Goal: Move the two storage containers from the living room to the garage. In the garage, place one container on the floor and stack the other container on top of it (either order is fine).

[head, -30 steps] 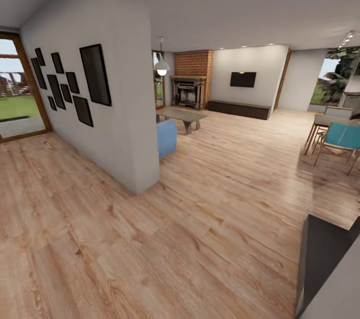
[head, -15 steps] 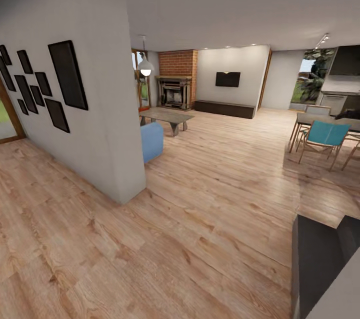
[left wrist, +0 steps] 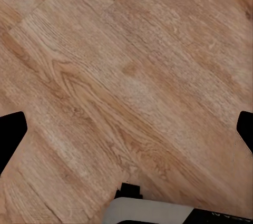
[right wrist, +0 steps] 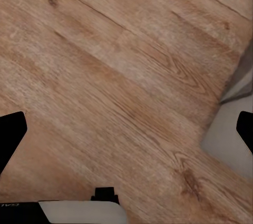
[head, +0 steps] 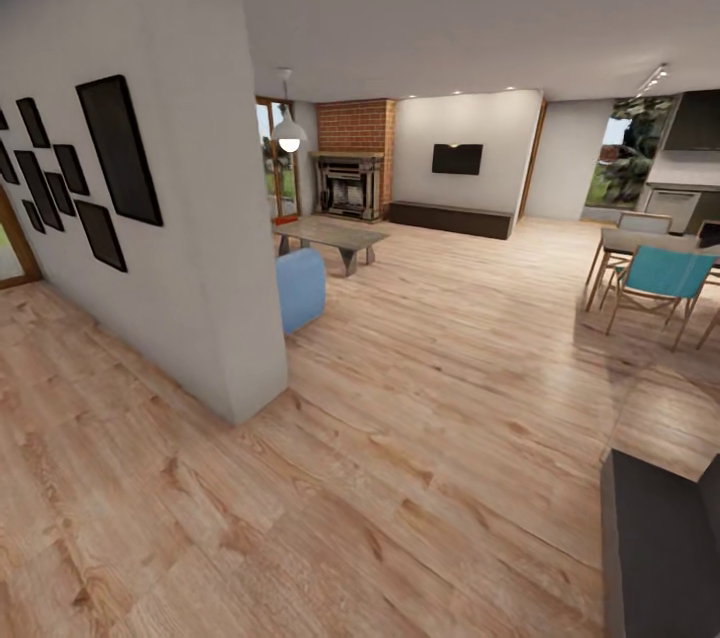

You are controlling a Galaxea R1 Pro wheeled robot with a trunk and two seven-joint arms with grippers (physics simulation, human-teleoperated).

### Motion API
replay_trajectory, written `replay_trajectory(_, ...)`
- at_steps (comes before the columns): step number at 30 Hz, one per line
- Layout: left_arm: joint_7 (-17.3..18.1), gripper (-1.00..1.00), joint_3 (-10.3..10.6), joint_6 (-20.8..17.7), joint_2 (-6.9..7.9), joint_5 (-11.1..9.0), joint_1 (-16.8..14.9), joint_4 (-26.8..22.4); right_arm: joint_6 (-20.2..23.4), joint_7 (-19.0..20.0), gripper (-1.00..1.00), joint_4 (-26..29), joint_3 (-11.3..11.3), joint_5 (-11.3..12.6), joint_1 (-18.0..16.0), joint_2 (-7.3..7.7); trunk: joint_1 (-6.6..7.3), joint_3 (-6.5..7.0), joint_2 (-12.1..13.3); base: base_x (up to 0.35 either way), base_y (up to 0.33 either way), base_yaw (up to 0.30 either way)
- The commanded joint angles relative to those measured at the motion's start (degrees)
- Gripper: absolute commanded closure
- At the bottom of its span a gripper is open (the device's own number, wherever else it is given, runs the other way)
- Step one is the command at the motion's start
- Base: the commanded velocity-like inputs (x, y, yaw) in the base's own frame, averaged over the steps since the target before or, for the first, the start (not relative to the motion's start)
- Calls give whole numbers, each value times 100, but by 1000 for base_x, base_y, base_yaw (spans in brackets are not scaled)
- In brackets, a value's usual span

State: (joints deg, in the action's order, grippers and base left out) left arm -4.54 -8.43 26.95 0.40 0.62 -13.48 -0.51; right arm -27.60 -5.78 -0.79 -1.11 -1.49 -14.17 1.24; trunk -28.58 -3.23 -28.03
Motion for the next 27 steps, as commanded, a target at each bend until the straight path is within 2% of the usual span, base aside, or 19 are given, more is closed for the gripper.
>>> replay_trajectory(1, -5, -100, -20, 21, 1, 8, -6, 7, -18, -28, -100, -9, -12, -17, -7, 0, -6, -12, -10, 326, 0, -5)
replay_trajectory(6, -10, -100, -19, 21, 2, 8, -6, 7, -18, -28, -100, -9, -12, -18, -7, 4, -6, -12, -10, 326, 0, -135)
replay_trajectory(22, -12, -100, -19, 12, -4, 8, -6, 7, -18, -28, -100, -9, -12, -18, -7, 4, -6, -12, -10, 326, 0, -262)
replay_trajectory(27, -12, -100, -19, 12, -5, 8, -6, 7, -18, -28, -100, -9, -12, -18, -7, 5, -6, -12, -10, 326, 0, -87)
